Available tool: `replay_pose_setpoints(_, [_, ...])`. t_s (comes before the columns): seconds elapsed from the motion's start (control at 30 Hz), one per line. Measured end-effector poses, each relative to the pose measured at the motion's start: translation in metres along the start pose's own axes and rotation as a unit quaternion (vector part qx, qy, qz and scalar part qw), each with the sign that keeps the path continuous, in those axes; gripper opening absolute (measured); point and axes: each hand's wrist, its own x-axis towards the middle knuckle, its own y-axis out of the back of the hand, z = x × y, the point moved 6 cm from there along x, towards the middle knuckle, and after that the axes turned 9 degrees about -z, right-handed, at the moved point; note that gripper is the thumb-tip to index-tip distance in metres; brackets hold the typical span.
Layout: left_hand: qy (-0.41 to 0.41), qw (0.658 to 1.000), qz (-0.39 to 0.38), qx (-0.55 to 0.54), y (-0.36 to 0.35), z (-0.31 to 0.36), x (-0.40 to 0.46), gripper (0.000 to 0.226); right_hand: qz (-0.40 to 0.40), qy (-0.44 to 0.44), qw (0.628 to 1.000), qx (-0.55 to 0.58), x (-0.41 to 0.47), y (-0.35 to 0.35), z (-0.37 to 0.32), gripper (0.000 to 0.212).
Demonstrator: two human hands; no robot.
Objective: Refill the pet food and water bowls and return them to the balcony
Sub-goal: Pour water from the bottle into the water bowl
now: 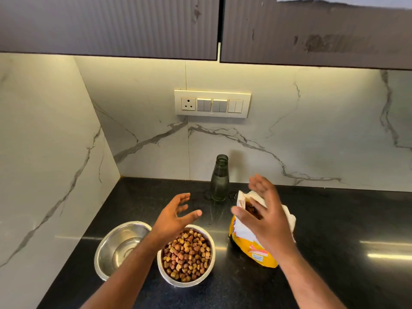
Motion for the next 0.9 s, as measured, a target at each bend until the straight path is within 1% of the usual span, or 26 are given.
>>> replay_pose_setpoints(0.07, [0.005,1.000,0.019,0.006,0.007,-0.004,-0.002,0.074,-0.013,-0.021,0.999,0.043,0.016,-0.033,0.002,0.104])
replay_pose_setpoints(0.13, [0.013,0.999,0.039,0.013,0.015,-0.008,-0.003,0.077,-0.009,-0.054,0.997,0.062,0.034,-0.062,0.015,0.103])
replay_pose_setpoints(0.23, [0.023,0.998,0.057,0.005,0.029,-0.014,-0.003,0.082,0.035,-0.107,0.991,0.067,0.064,-0.091,0.048,0.102])
replay_pose_setpoints(0.33, [0.040,0.996,0.074,-0.008,0.041,-0.021,-0.001,0.083,0.076,-0.161,0.984,0.032,0.094,-0.103,0.084,0.109])
replay_pose_setpoints(0.47, [0.053,0.994,0.092,-0.016,0.054,-0.026,0.005,0.080,0.147,-0.227,0.963,-0.008,0.122,-0.106,0.128,0.118])
replay_pose_setpoints(0.6, [0.053,0.995,0.084,-0.025,0.061,-0.031,0.014,0.077,0.192,-0.270,0.942,-0.042,0.138,-0.102,0.162,0.123])
replay_pose_setpoints(0.7, [0.059,0.995,0.072,-0.024,0.065,-0.035,0.026,0.078,0.223,-0.289,0.930,-0.047,0.146,-0.099,0.183,0.124])
replay_pose_setpoints(0.9, [0.057,0.998,0.020,-0.014,0.070,-0.041,0.055,0.076,0.245,-0.304,0.918,-0.071,0.165,-0.100,0.202,0.123])
